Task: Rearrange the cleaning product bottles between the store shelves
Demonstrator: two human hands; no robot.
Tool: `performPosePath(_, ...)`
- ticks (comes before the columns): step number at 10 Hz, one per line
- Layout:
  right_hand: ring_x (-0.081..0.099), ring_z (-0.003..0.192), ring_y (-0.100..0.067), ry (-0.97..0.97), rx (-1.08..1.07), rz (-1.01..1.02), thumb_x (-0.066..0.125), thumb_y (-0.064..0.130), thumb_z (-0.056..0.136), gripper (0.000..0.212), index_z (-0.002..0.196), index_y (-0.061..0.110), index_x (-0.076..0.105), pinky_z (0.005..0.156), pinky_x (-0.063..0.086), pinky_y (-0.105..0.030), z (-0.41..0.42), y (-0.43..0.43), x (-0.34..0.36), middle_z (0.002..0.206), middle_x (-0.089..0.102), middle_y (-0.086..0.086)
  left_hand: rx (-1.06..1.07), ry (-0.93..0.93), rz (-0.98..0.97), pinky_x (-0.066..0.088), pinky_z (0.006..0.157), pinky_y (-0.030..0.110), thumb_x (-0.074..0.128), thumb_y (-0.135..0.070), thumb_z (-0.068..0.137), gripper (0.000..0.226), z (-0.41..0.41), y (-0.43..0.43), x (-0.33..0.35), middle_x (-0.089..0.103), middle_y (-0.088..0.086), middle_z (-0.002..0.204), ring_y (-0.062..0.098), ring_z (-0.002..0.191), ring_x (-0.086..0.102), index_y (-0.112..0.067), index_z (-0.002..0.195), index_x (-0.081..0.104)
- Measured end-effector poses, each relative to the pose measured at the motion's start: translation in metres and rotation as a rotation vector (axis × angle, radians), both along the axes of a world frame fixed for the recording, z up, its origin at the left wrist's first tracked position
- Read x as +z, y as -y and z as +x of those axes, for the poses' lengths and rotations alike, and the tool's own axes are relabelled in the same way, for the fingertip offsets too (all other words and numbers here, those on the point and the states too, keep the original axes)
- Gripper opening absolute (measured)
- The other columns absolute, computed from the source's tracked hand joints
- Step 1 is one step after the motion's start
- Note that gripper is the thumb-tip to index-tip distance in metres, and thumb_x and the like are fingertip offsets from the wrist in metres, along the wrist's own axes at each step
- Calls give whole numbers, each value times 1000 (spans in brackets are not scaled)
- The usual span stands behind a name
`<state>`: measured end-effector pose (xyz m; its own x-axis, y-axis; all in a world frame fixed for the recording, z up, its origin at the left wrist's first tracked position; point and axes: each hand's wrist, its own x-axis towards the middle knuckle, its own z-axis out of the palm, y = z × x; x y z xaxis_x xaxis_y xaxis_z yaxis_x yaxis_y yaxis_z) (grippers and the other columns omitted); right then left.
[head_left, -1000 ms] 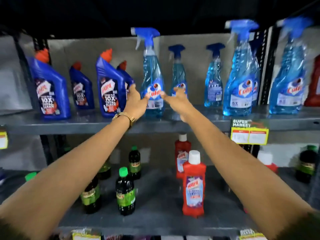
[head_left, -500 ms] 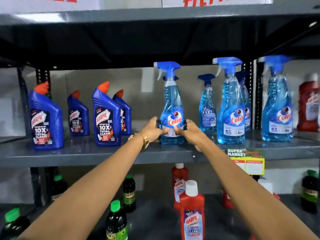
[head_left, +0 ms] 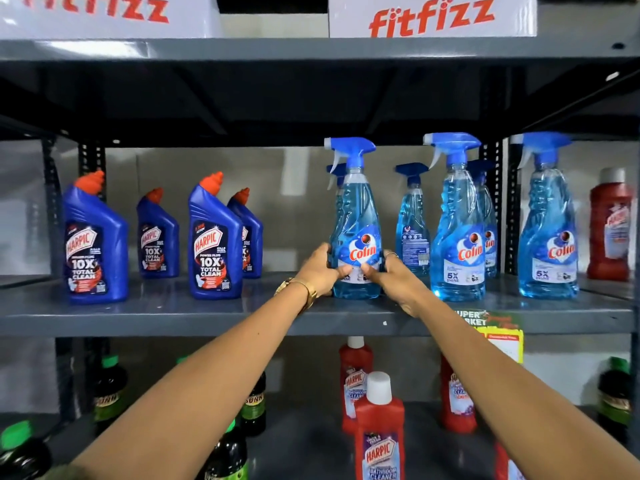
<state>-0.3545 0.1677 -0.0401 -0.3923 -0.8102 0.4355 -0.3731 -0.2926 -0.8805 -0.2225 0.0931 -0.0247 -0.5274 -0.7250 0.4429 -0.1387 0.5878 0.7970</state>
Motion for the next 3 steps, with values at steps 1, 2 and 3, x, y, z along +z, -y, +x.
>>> performPosePath(1, 58, 120, -28, -39, -14, 37, 58, 15, 93, 42, 130, 3, 41, 106, 47, -45, 4, -4, 2, 133, 58, -18, 10, -6, 15, 55, 91, 51, 65, -17, 85, 27, 1, 2, 0, 63, 11, 121, 27, 109, 62, -18, 104, 46)
performPosePath(2, 55, 124, -28, -61, -4, 55, 59, 16, 92, 52, 136, 3, 35, 108, 45, -45, 6, -5, 3, 138, 54, -18, 1, -9, 20, 60, 76, 41, 66, -20, 84, 29, 4, 2, -1, 64, 11, 119, 24, 101, 64, -19, 104, 46)
performPosePath(3, 44, 137, -24, -67, -157, -116, 64, 28, 89, 79, 150, 8, 17, 114, 38, -46, 13, -12, 5, 150, 42, -12, -13, -14, -4, 54, 73, 28, 66, -29, 84, 38, 9, -1, -6, 62, 14, 124, 21, 98, 62, -17, 113, 45)
